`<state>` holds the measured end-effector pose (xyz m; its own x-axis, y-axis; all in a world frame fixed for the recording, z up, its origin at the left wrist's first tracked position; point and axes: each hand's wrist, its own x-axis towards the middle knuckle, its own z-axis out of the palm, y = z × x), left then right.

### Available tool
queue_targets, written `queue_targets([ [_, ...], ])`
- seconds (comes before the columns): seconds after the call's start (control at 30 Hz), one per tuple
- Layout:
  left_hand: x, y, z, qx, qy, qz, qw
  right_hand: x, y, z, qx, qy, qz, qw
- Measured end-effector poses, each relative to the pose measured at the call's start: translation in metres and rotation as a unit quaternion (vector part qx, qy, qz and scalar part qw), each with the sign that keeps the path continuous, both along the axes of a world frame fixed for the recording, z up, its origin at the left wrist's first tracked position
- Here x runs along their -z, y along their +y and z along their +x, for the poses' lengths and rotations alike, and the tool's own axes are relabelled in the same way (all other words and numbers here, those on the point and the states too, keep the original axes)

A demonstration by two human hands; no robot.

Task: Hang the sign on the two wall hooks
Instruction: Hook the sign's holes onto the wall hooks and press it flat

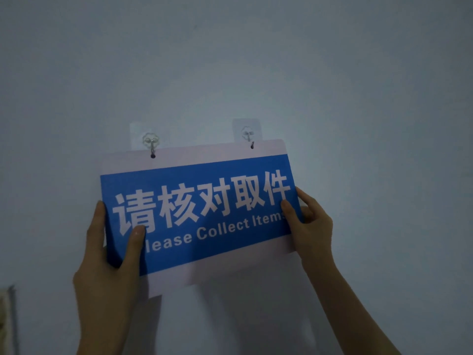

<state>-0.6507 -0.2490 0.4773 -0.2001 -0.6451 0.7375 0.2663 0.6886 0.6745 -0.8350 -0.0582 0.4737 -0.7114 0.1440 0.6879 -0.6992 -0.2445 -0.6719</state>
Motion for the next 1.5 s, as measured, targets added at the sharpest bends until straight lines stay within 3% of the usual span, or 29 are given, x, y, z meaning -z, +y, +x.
queue_targets([
  [0.33, 0.003, -0.01, -0.003, -0.202, -0.092, -0.101, 0.97, 0.009, -0.015, -0.003, 0.165, 0.033, 0.066, 0.984],
  [0.67, 0.01, -0.019, -0.022, -0.375, -0.103, -0.167, 0.906, 0.02, -0.013, -0.007, 0.208, 0.043, 0.087, 0.973],
  [0.77, 0.011, -0.015, -0.023, -0.37, -0.087, -0.164, 0.91, 0.022, -0.013, -0.002, 0.262, 0.061, 0.127, 0.955],
  [0.83, 0.007, -0.007, -0.026, -0.314, -0.081, -0.145, 0.935, 0.027, -0.017, 0.003, 0.328, 0.145, 0.17, 0.918],
  [0.9, 0.006, 0.007, -0.033, -0.236, -0.049, -0.19, 0.952, 0.034, -0.027, 0.011, 0.353, 0.268, 0.219, 0.869],
  [0.97, 0.015, 0.021, -0.045, -0.217, -0.057, -0.345, 0.911, 0.04, -0.041, 0.022, 0.325, 0.364, 0.283, 0.825],
  [1.0, 0.024, 0.023, -0.054, -0.228, -0.065, -0.439, 0.867, 0.043, -0.048, 0.027, 0.305, 0.391, 0.317, 0.809],
  [1.03, 0.034, 0.02, -0.064, -0.241, -0.085, -0.495, 0.831, 0.046, -0.053, 0.028, 0.287, 0.405, 0.345, 0.797],
  [1.07, 0.04, 0.016, -0.072, -0.236, -0.104, -0.512, 0.82, 0.049, -0.057, 0.027, 0.276, 0.41, 0.366, 0.789],
  [1.23, 0.055, 0.0, -0.083, -0.244, -0.144, -0.515, 0.809, 0.06, -0.061, 0.011, 0.275, 0.42, 0.394, 0.77],
  [1.5, 0.068, -0.011, -0.078, -0.275, -0.143, -0.475, 0.824, 0.065, -0.056, -0.006, 0.296, 0.412, 0.376, 0.776],
])
